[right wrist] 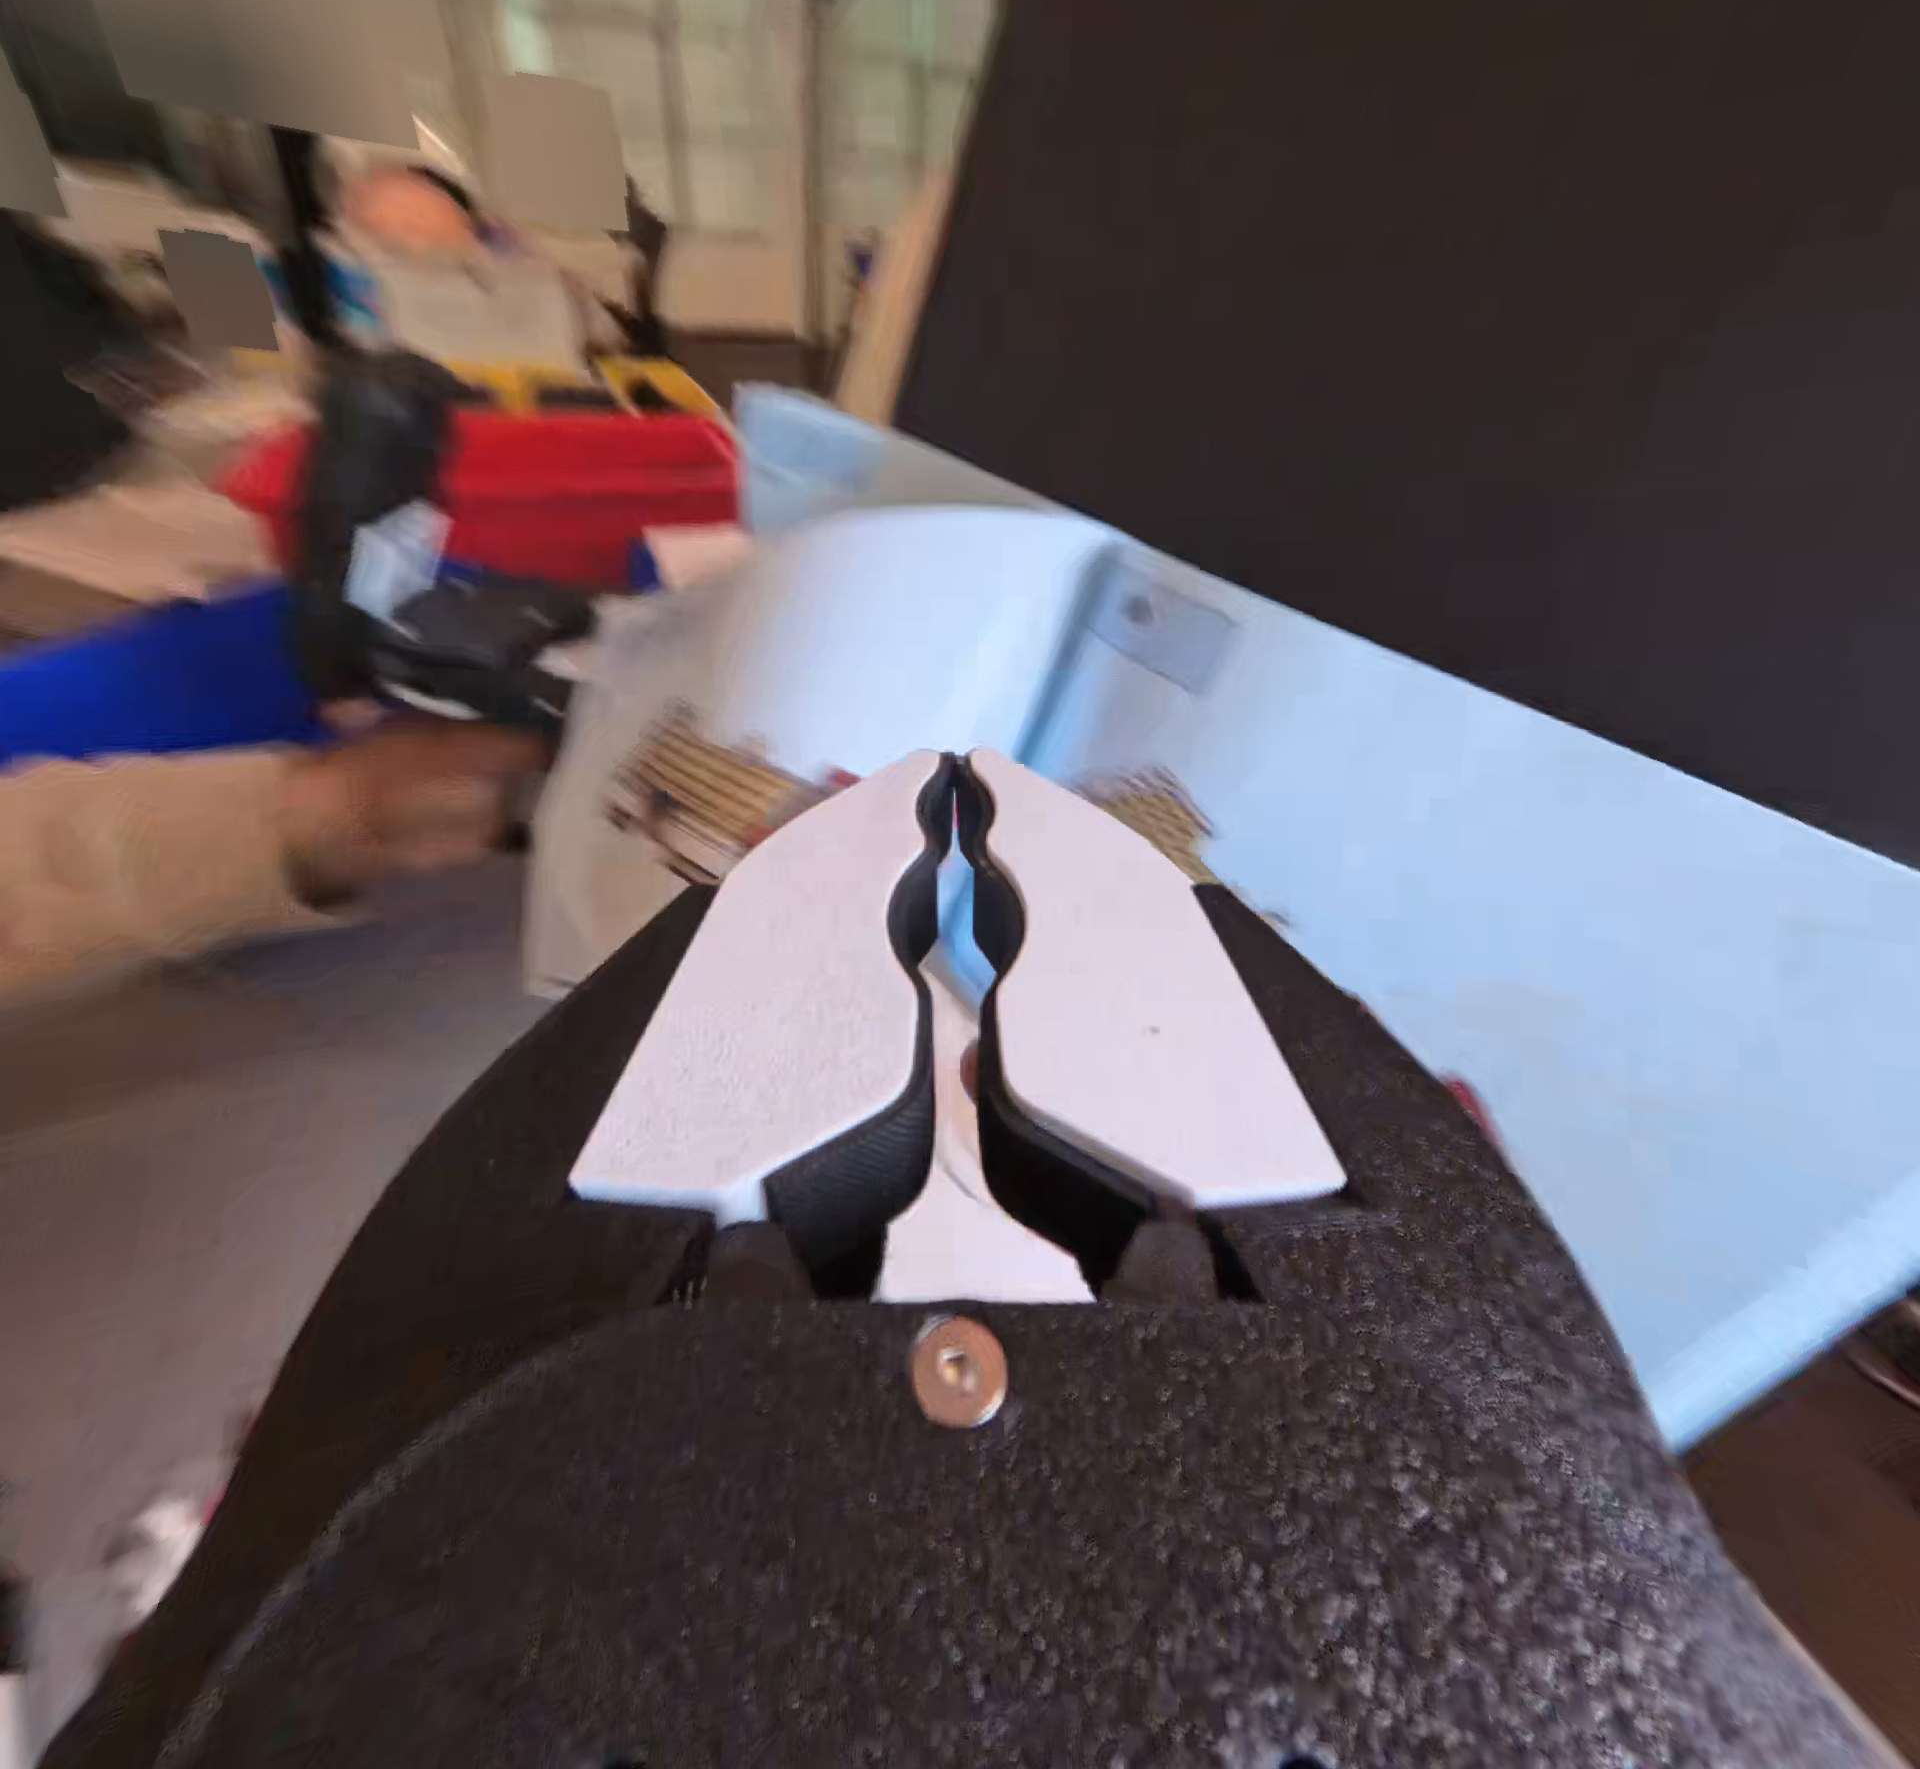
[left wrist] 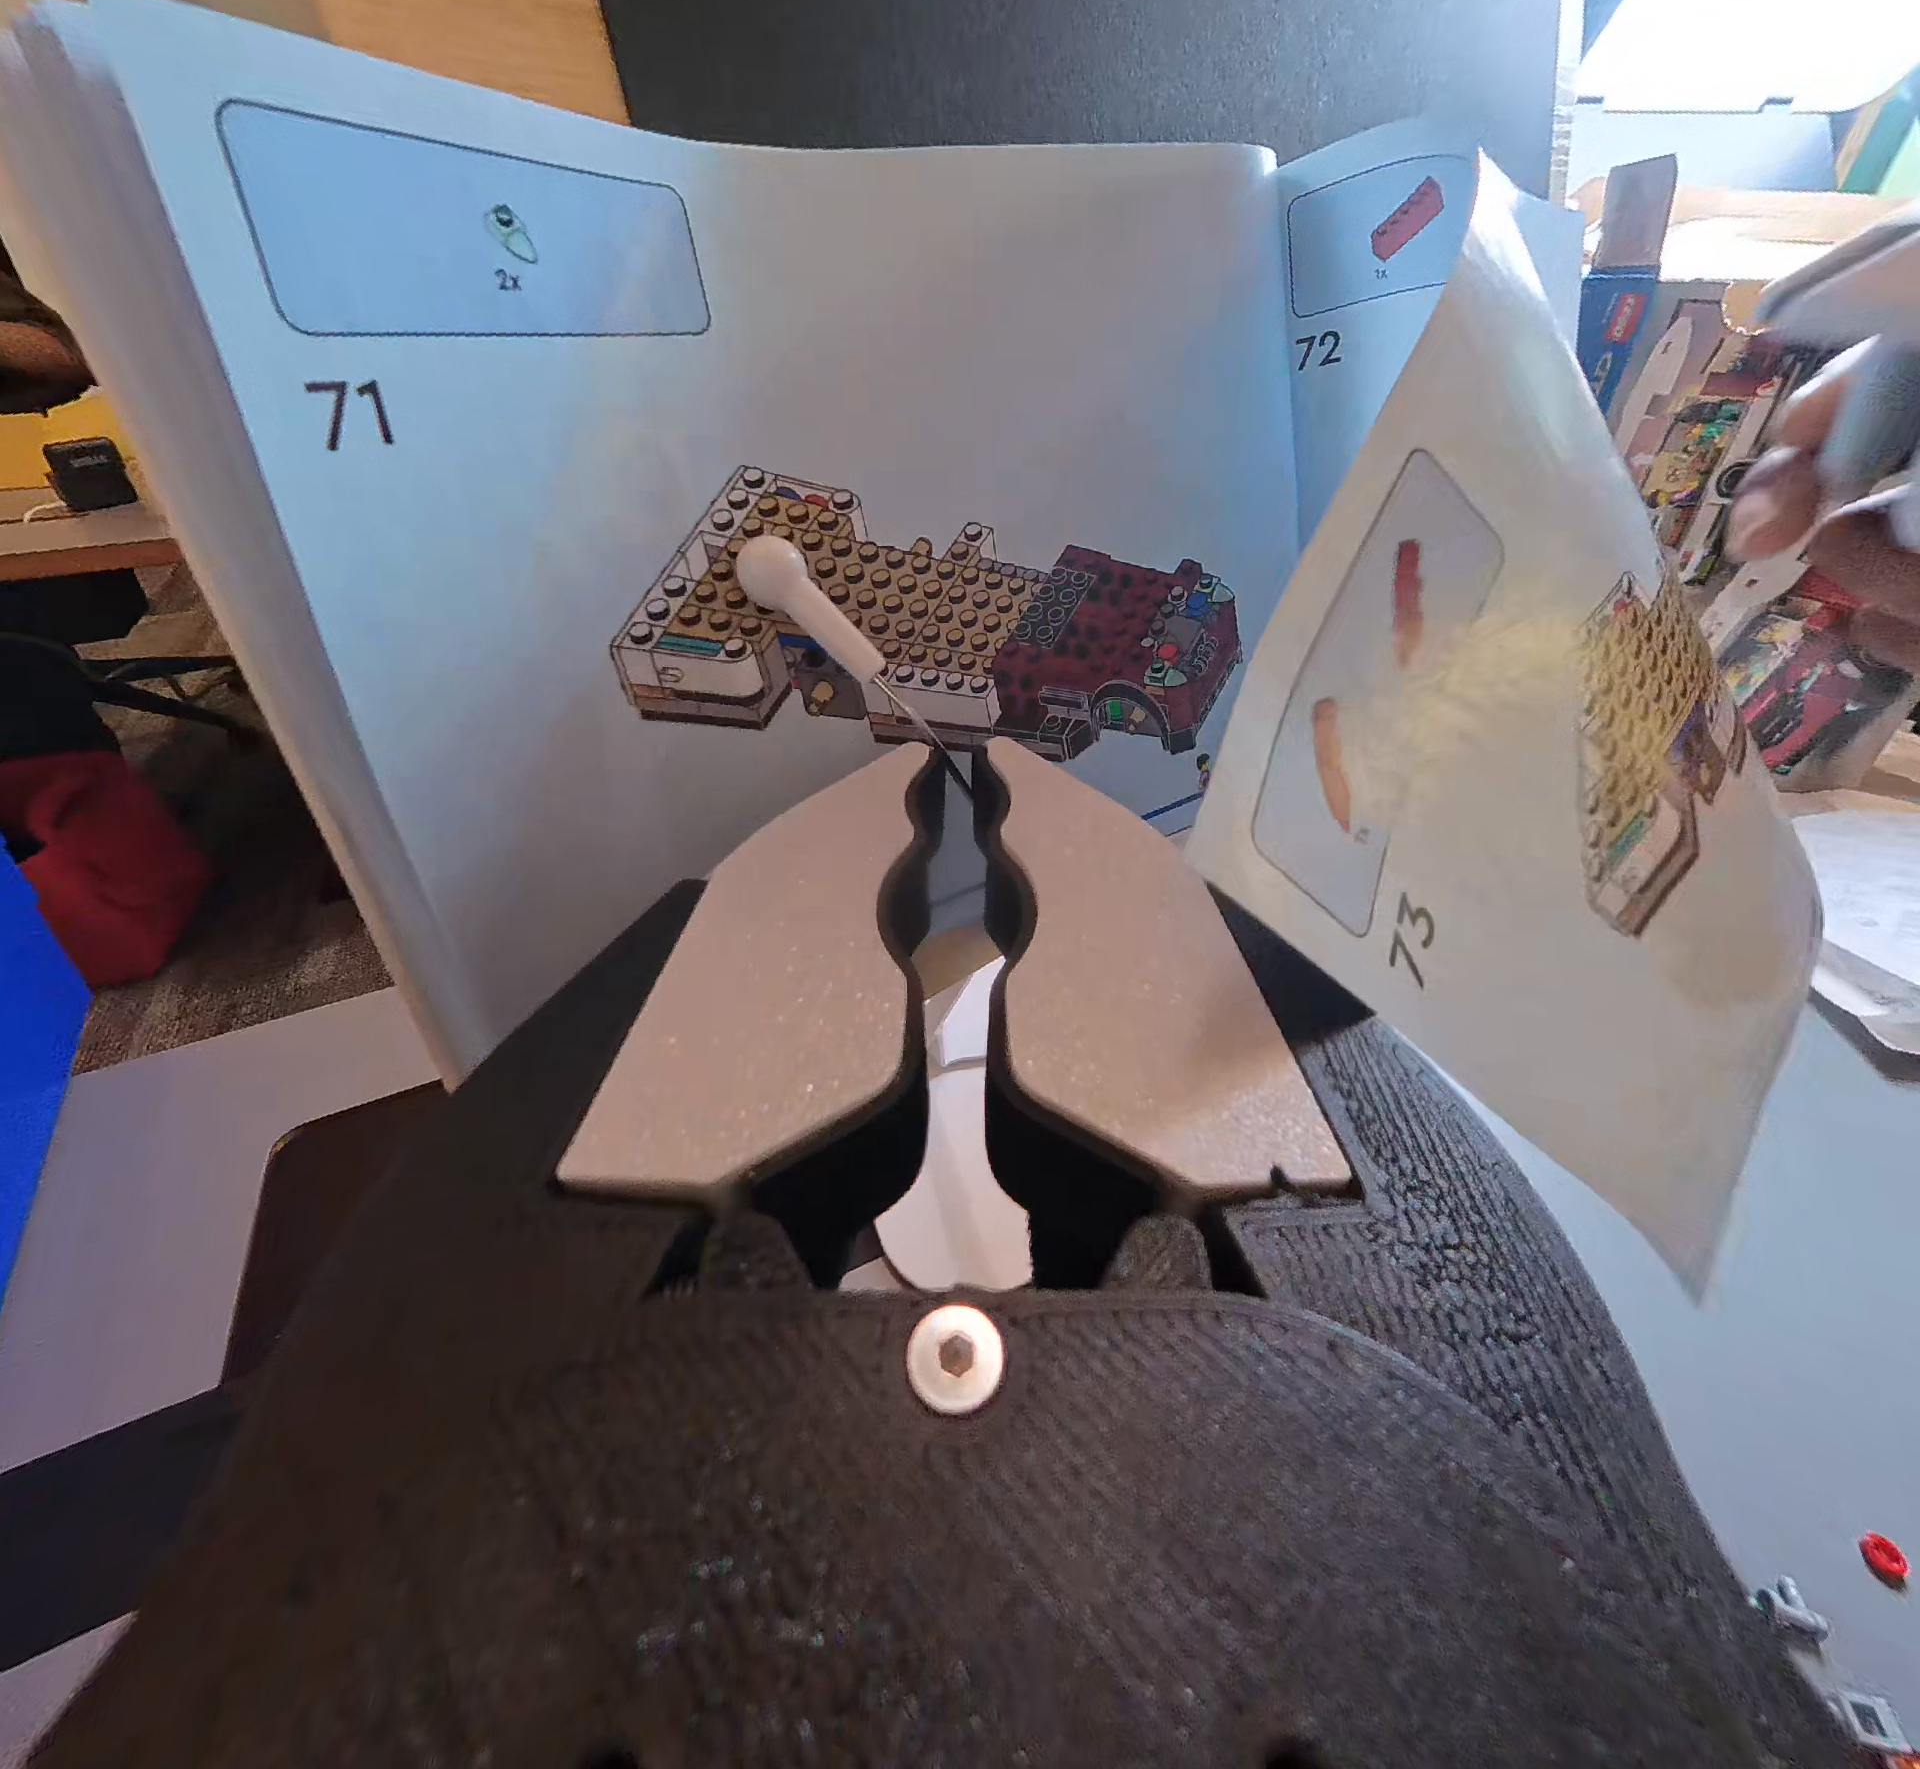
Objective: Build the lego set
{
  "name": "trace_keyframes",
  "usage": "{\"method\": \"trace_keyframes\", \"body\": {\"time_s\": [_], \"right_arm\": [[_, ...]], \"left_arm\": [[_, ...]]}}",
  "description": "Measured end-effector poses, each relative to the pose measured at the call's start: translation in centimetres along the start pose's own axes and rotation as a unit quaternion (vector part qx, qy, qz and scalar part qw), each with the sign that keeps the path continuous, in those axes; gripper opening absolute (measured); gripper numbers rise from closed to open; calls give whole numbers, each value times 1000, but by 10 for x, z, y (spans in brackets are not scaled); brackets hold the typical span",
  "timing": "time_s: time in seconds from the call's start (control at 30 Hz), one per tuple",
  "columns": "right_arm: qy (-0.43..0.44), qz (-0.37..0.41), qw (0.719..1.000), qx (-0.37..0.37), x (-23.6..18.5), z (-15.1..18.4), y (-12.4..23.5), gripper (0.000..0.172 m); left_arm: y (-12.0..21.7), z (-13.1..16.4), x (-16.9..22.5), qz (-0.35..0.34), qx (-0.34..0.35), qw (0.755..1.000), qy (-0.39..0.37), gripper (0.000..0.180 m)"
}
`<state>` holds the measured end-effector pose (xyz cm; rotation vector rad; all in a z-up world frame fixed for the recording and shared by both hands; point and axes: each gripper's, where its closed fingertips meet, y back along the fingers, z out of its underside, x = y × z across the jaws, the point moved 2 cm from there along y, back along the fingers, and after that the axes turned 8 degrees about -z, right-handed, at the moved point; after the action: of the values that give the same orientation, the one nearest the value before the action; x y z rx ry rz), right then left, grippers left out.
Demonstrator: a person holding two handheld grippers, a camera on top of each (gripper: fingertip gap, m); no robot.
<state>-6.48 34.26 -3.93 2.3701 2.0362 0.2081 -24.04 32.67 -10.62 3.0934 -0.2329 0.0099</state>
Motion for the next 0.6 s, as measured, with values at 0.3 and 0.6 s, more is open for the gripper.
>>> {"method": "trace_keyframes", "body": {"time_s": [0.3, 0.6], "right_arm": [[159, 41, 969, -187, -19, 41, -82, 1], [192, 118, 947, -228, -8, 44, -112, 1]], "left_arm": [[4, 4, -3, 47, 24, 996, 70, 4], [22, 35, -14, 124, 54, 918, 372, 3]]}}
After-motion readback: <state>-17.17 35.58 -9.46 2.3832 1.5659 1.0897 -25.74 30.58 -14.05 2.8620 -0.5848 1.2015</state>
